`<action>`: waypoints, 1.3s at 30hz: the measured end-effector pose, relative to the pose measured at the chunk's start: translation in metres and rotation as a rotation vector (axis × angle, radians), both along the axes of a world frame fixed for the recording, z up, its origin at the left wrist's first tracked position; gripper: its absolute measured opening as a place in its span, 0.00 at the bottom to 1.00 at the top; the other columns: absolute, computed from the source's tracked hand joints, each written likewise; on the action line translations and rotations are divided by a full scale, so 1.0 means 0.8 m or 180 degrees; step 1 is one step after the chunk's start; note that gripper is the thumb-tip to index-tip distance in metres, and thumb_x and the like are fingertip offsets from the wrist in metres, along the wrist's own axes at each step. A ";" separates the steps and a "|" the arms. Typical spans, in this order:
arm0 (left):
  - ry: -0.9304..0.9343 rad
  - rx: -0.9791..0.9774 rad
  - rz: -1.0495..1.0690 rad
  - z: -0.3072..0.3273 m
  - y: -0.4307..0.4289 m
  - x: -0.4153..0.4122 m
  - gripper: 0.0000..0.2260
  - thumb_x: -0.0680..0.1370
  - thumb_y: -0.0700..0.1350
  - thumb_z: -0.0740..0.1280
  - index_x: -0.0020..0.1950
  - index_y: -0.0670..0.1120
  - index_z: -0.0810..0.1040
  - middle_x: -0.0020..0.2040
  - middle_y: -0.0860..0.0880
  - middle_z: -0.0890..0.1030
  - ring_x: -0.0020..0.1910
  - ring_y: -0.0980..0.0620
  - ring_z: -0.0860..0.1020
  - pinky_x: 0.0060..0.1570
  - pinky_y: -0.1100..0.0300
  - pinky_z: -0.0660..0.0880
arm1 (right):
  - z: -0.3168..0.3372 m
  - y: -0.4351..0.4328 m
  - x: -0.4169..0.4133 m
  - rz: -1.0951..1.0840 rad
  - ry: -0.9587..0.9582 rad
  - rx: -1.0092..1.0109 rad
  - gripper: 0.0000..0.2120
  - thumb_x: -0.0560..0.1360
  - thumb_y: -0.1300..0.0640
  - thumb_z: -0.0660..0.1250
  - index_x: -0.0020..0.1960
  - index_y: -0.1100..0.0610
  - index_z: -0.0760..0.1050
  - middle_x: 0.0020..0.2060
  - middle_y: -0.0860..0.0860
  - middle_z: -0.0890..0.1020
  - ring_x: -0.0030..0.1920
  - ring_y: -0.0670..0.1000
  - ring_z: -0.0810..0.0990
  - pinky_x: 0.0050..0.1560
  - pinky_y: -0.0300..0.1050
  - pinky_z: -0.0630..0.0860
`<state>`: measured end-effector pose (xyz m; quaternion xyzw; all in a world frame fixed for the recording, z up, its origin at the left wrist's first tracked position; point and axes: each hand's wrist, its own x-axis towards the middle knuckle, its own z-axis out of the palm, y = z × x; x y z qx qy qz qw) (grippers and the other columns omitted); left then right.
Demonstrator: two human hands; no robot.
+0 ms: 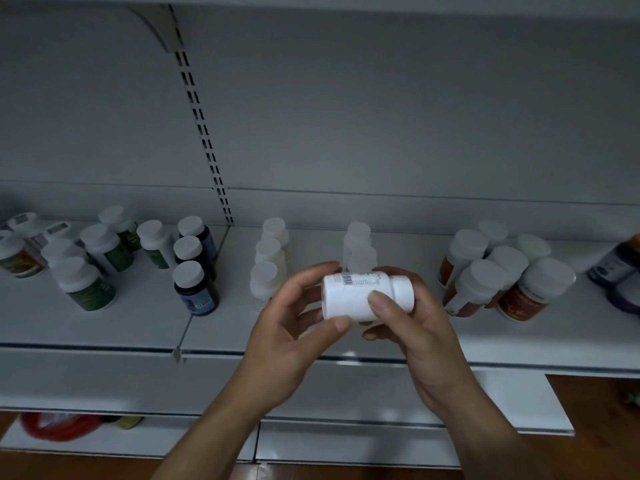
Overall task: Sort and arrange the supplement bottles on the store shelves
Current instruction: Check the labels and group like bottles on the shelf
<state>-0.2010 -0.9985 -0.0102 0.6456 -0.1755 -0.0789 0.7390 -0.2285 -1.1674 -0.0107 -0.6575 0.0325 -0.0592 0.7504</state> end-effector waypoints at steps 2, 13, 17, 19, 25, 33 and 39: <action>0.0124 -0.0008 0.0145 -0.001 -0.002 0.000 0.19 0.70 0.45 0.74 0.61 0.48 0.77 0.55 0.52 0.83 0.55 0.53 0.81 0.49 0.64 0.77 | -0.002 0.000 -0.001 0.0054 -0.0025 0.0000 0.30 0.64 0.44 0.72 0.64 0.49 0.72 0.53 0.48 0.82 0.50 0.49 0.83 0.43 0.42 0.79; 0.0185 0.0010 0.0186 -0.006 -0.001 0.000 0.21 0.72 0.44 0.73 0.64 0.46 0.75 0.56 0.50 0.82 0.55 0.52 0.81 0.51 0.62 0.78 | -0.002 0.009 0.001 -0.0032 -0.0032 0.0020 0.22 0.70 0.50 0.69 0.64 0.45 0.72 0.47 0.40 0.82 0.47 0.47 0.83 0.41 0.41 0.79; 0.0253 0.0089 0.0180 -0.003 -0.001 0.000 0.19 0.74 0.48 0.71 0.63 0.47 0.75 0.54 0.53 0.83 0.54 0.56 0.81 0.50 0.65 0.77 | 0.000 0.011 0.001 -0.0092 -0.0094 0.0015 0.21 0.70 0.53 0.71 0.63 0.48 0.73 0.46 0.46 0.83 0.41 0.49 0.83 0.40 0.40 0.79; 0.0211 0.0084 0.0092 -0.004 0.000 -0.001 0.23 0.73 0.43 0.70 0.67 0.48 0.72 0.57 0.54 0.81 0.56 0.56 0.80 0.52 0.65 0.76 | 0.001 0.013 0.003 -0.0150 -0.0025 0.0075 0.22 0.68 0.47 0.73 0.59 0.51 0.76 0.44 0.50 0.84 0.38 0.49 0.82 0.38 0.40 0.78; 0.0200 0.0043 0.0290 -0.002 0.004 0.004 0.21 0.71 0.47 0.71 0.63 0.47 0.76 0.54 0.50 0.84 0.54 0.52 0.82 0.51 0.63 0.78 | 0.001 0.022 -0.001 -0.0258 0.0028 -0.0050 0.22 0.68 0.45 0.72 0.60 0.47 0.74 0.49 0.48 0.83 0.47 0.49 0.83 0.45 0.42 0.80; 0.0561 -0.0513 -0.0025 0.003 0.017 0.002 0.27 0.71 0.49 0.72 0.69 0.50 0.72 0.61 0.54 0.82 0.61 0.53 0.80 0.58 0.62 0.76 | 0.006 0.061 -0.015 -0.0370 0.0382 -0.0015 0.17 0.72 0.42 0.70 0.52 0.54 0.80 0.42 0.53 0.85 0.43 0.52 0.84 0.39 0.41 0.79; 0.0813 -0.1120 -0.0401 -0.011 0.037 -0.011 0.31 0.68 0.42 0.71 0.70 0.46 0.69 0.64 0.50 0.80 0.60 0.50 0.79 0.53 0.60 0.77 | -0.003 0.101 -0.034 -0.0826 0.0412 0.0497 0.16 0.71 0.45 0.71 0.48 0.57 0.79 0.39 0.54 0.85 0.39 0.51 0.84 0.35 0.39 0.78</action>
